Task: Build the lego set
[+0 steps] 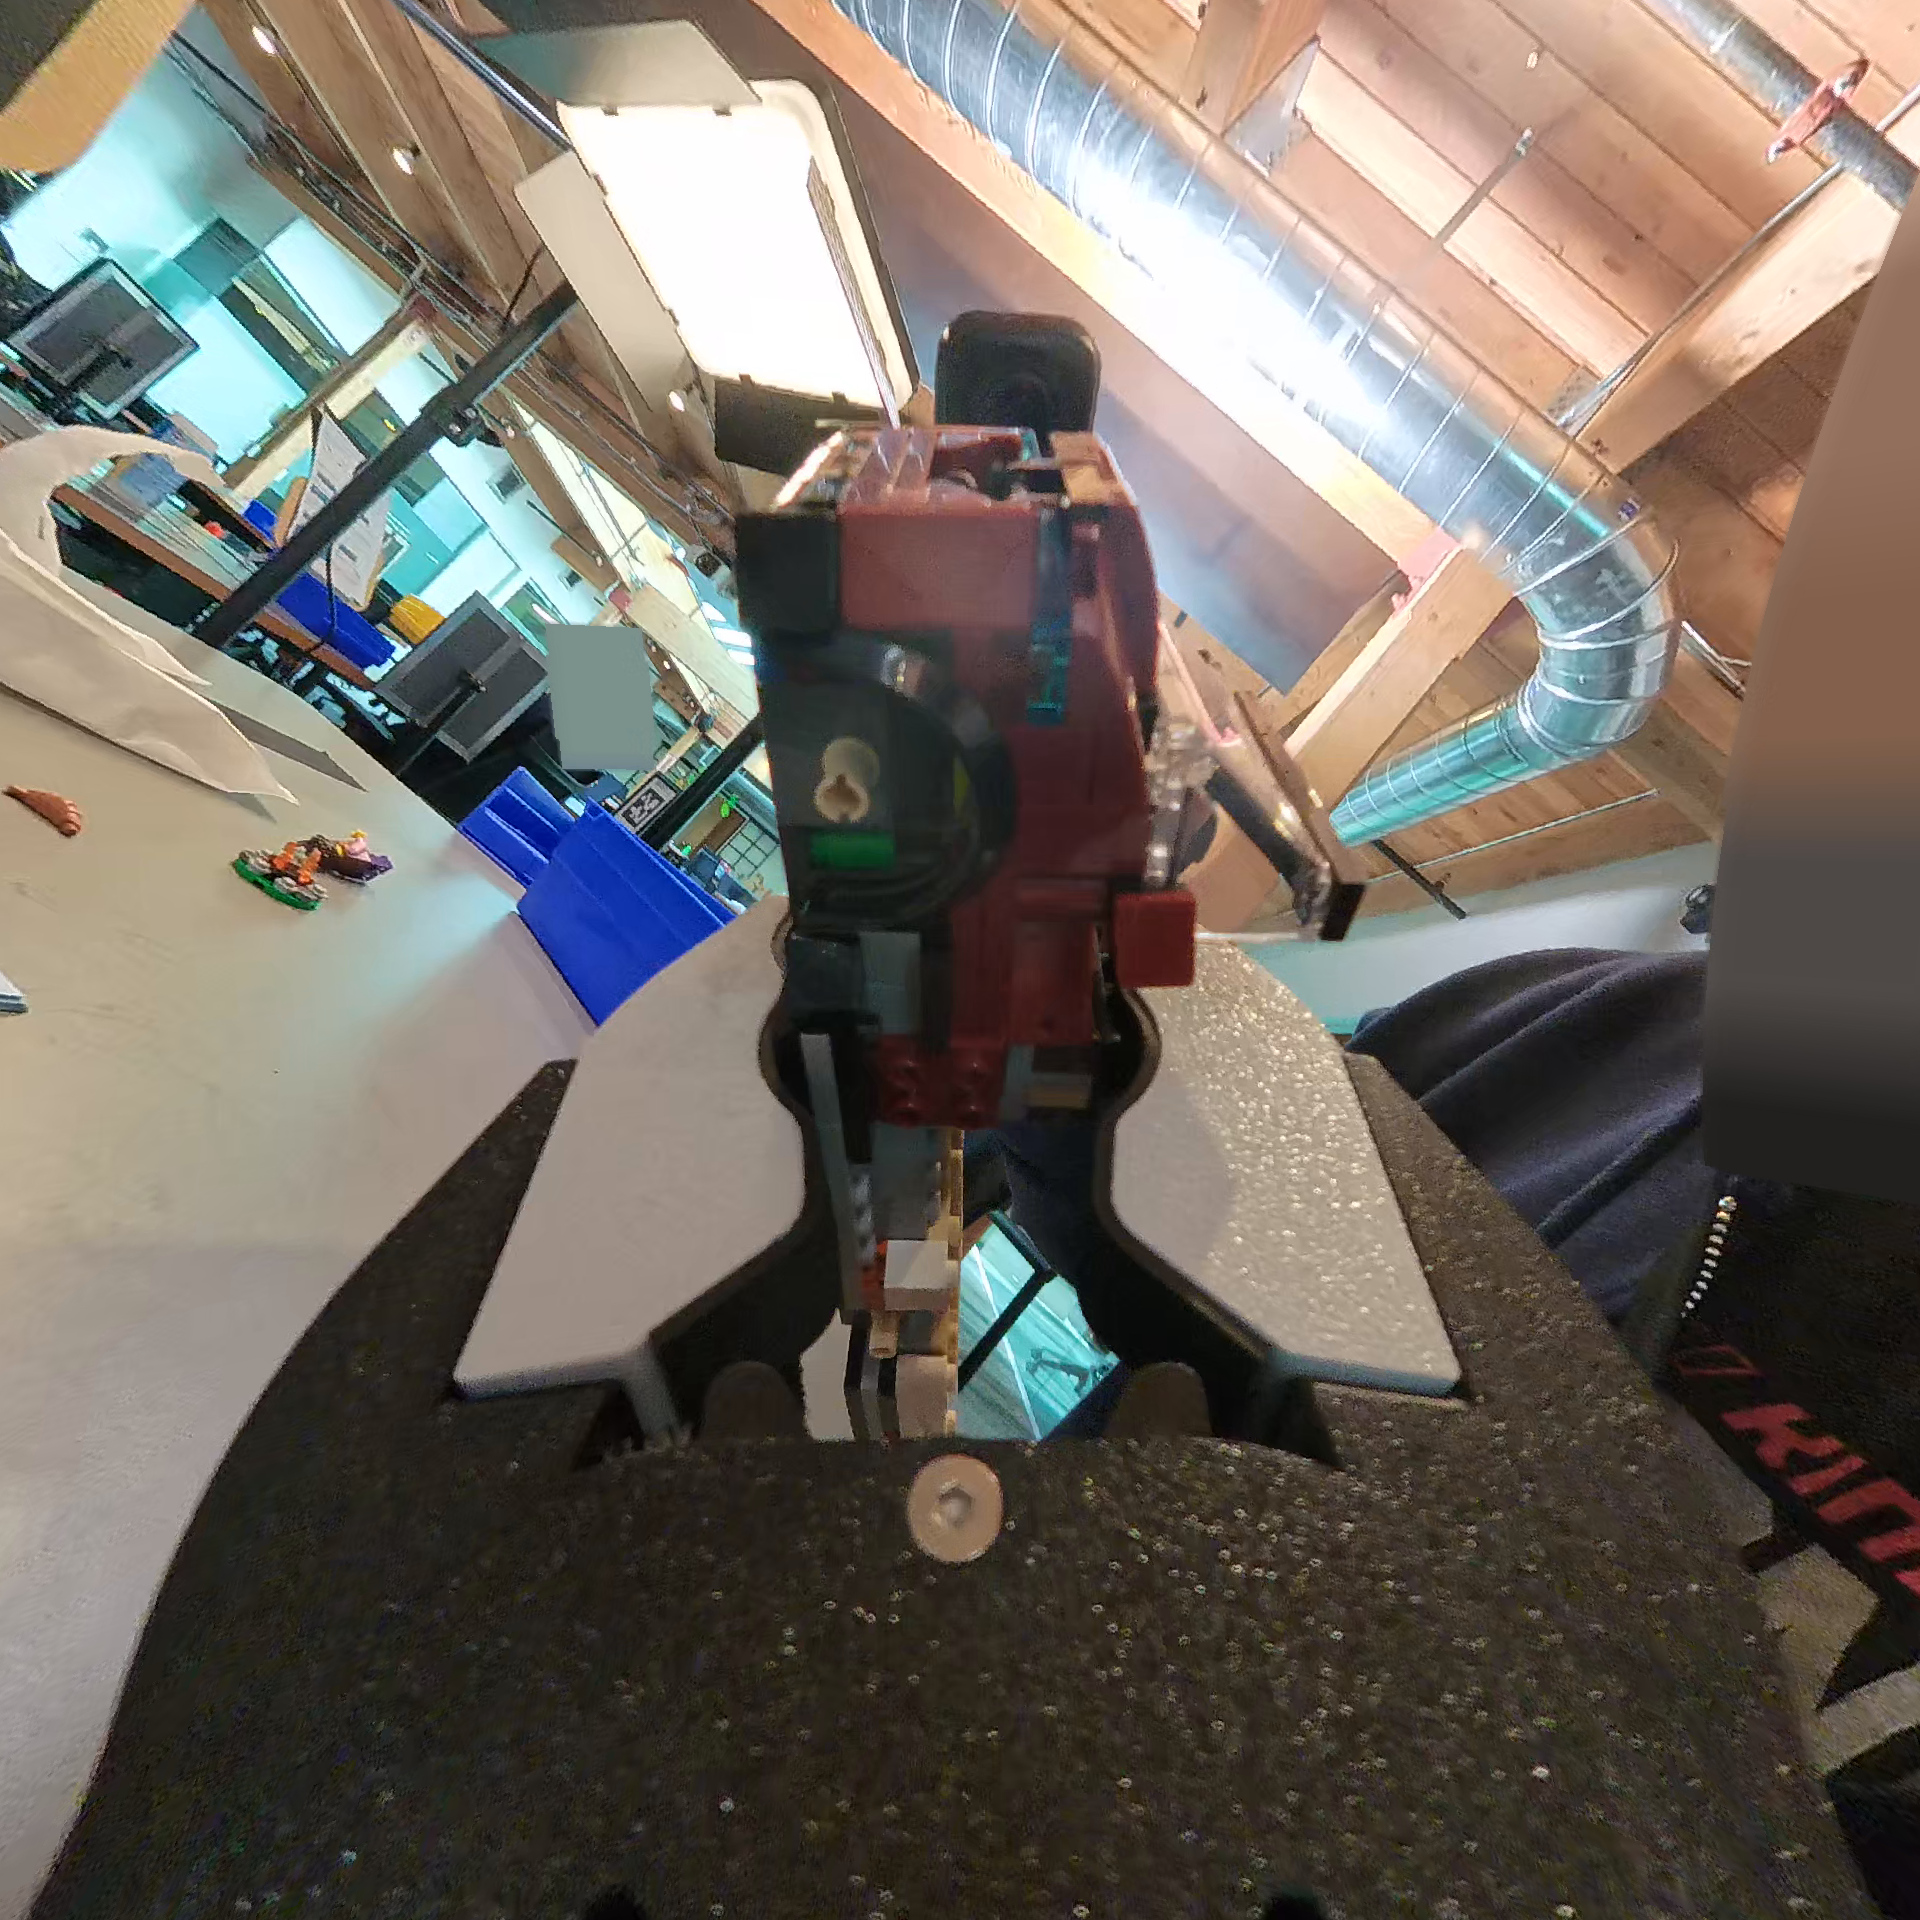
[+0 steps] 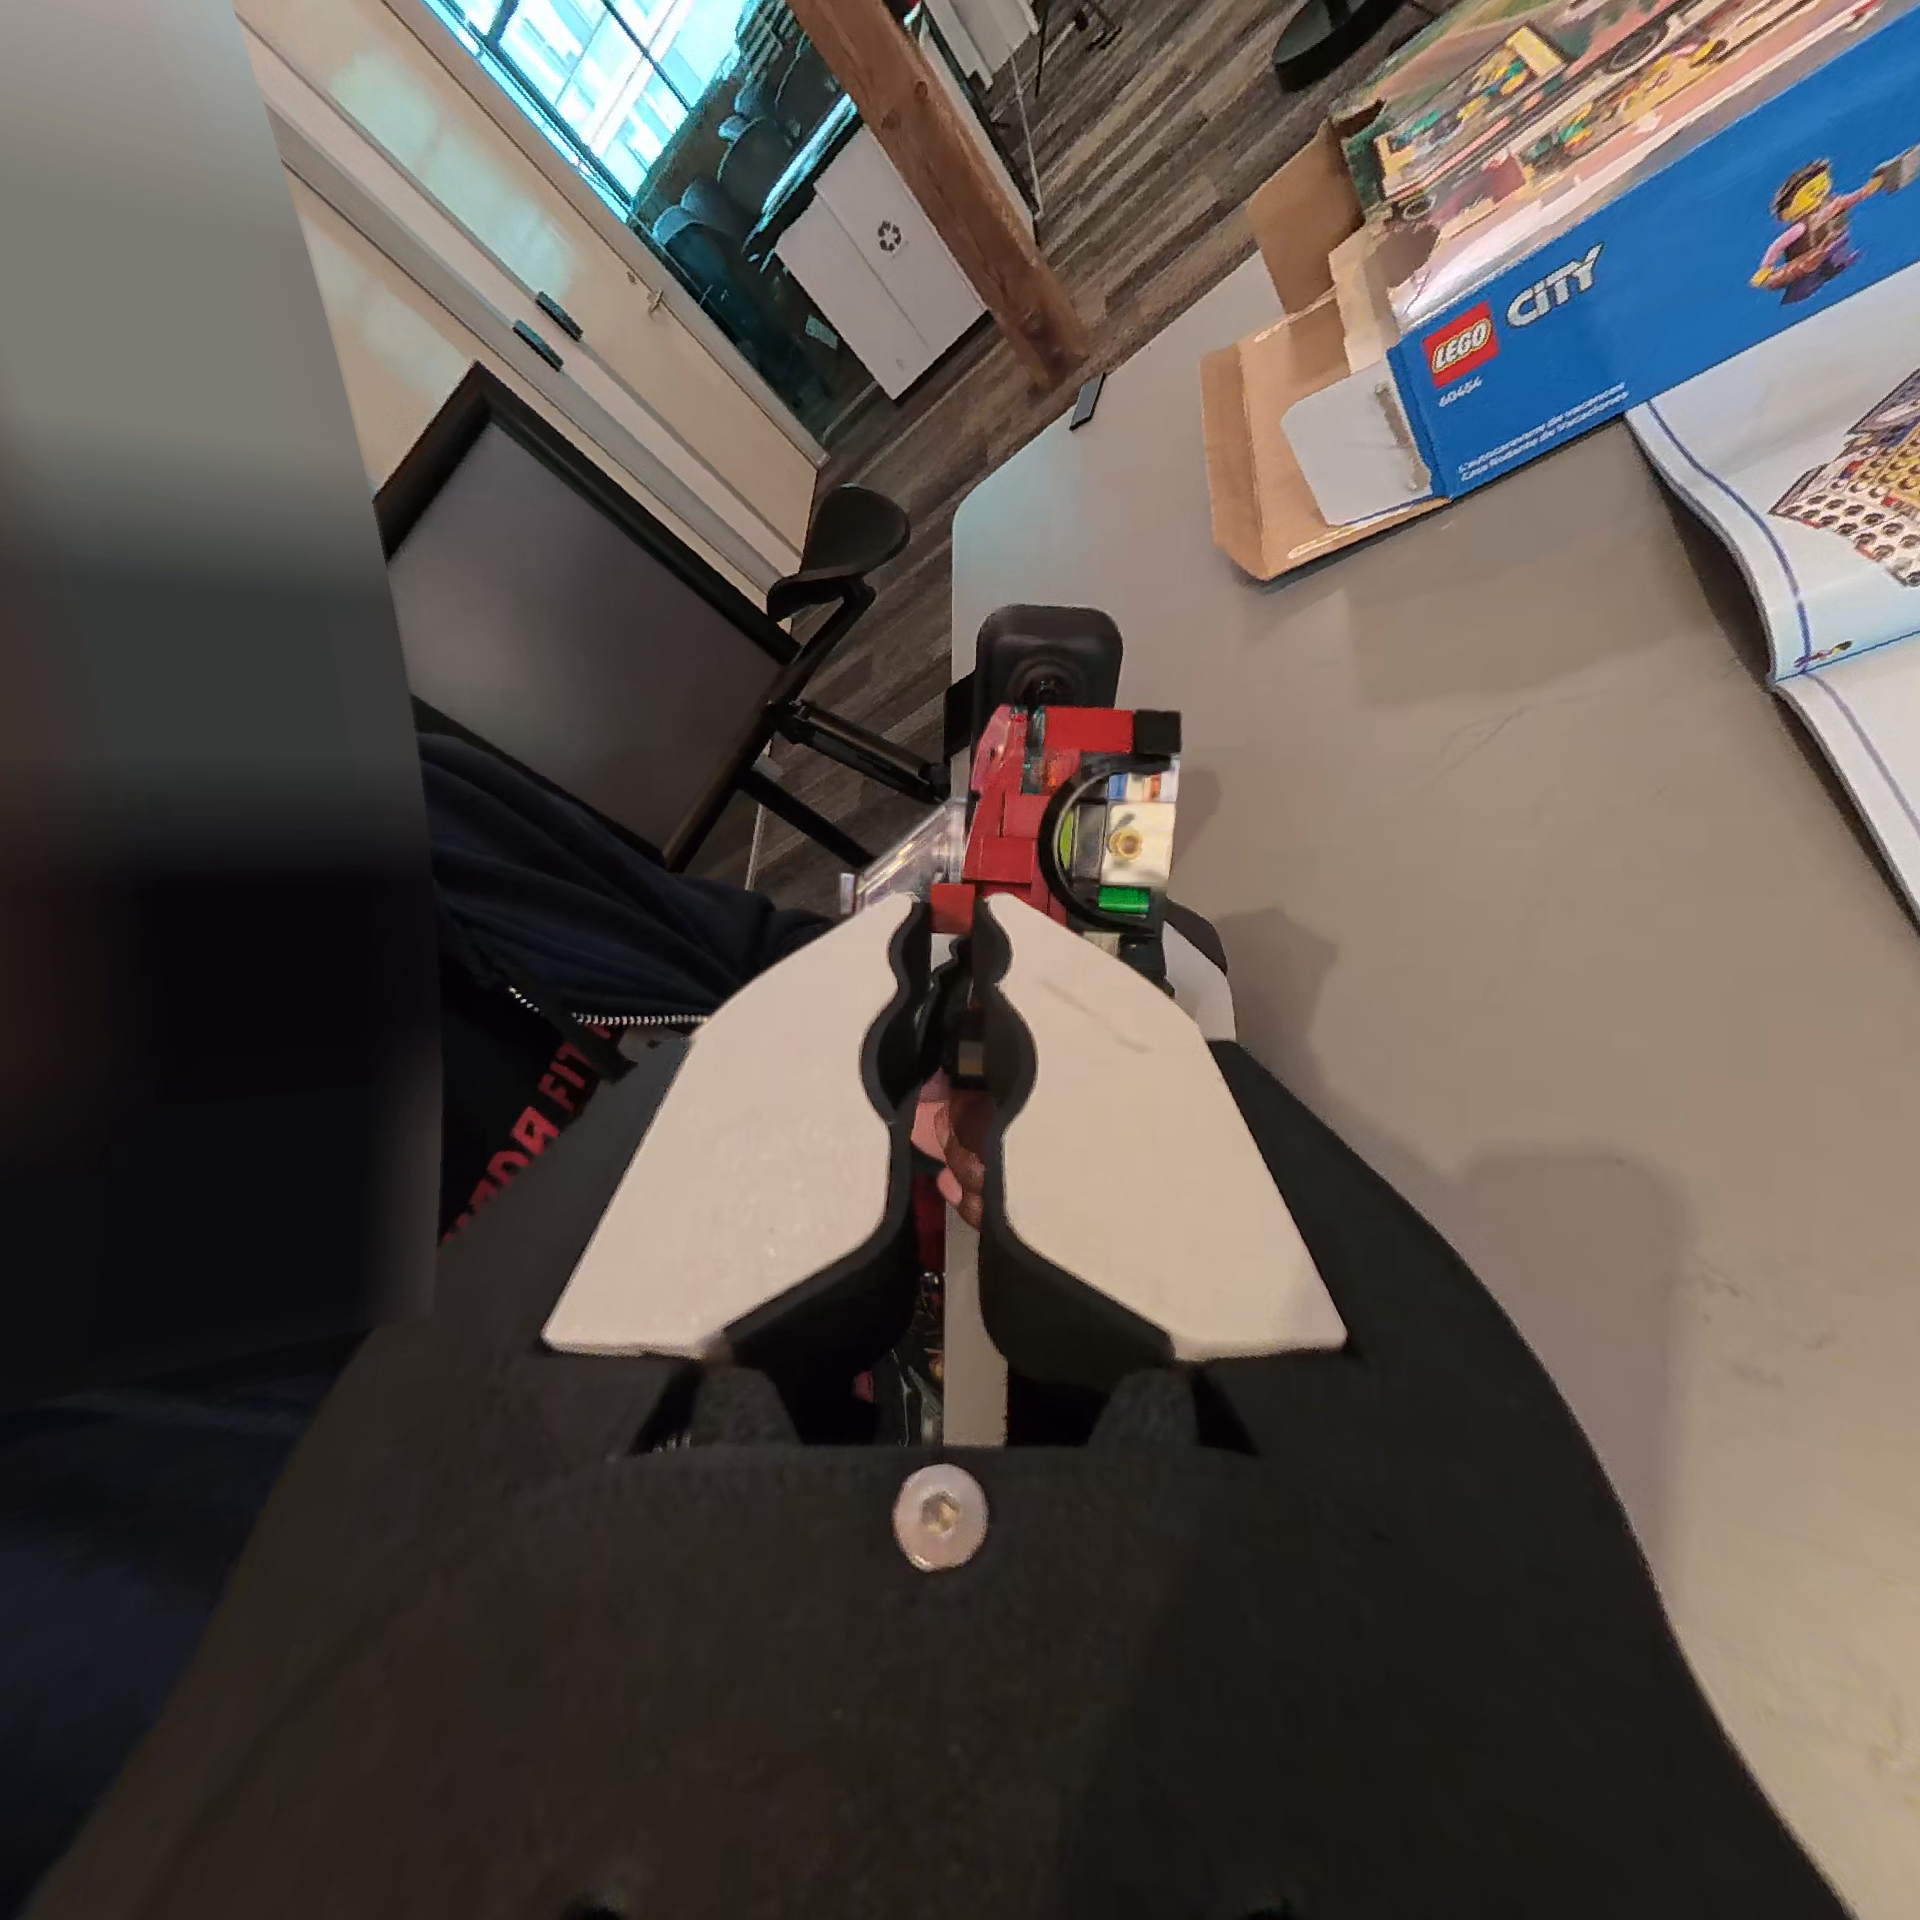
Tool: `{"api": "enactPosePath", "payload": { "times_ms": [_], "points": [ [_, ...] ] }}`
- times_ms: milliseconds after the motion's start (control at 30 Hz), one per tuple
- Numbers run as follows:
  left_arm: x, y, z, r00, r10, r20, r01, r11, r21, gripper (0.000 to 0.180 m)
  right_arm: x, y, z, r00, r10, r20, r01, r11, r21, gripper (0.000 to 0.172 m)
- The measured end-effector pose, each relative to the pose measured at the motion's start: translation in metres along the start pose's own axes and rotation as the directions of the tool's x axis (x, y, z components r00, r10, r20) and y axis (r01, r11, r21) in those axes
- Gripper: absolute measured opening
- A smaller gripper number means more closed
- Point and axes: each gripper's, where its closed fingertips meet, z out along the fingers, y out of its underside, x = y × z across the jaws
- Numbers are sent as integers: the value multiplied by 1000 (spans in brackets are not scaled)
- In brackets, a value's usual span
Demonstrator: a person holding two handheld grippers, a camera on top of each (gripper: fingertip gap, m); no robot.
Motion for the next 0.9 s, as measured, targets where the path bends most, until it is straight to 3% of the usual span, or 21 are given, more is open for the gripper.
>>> {"api": "enactPosePath", "payload": {
  "times_ms": [333,600,900],
  "points": [
    [-13,19,3,996,-87,34,91,986,-142,55,15,15,-10,996,19,-86,-35,983,-180,7],
    [-12,30,5,993,-117,25,120,972,-202,55,14,23,-14,997,69,-33,-76,957,-281,7],
    [-22,28,4,987,-143,75,155,972,-179,55,27,21,-14,992,68,-103,-90,969,-230,8]
  ]
}}
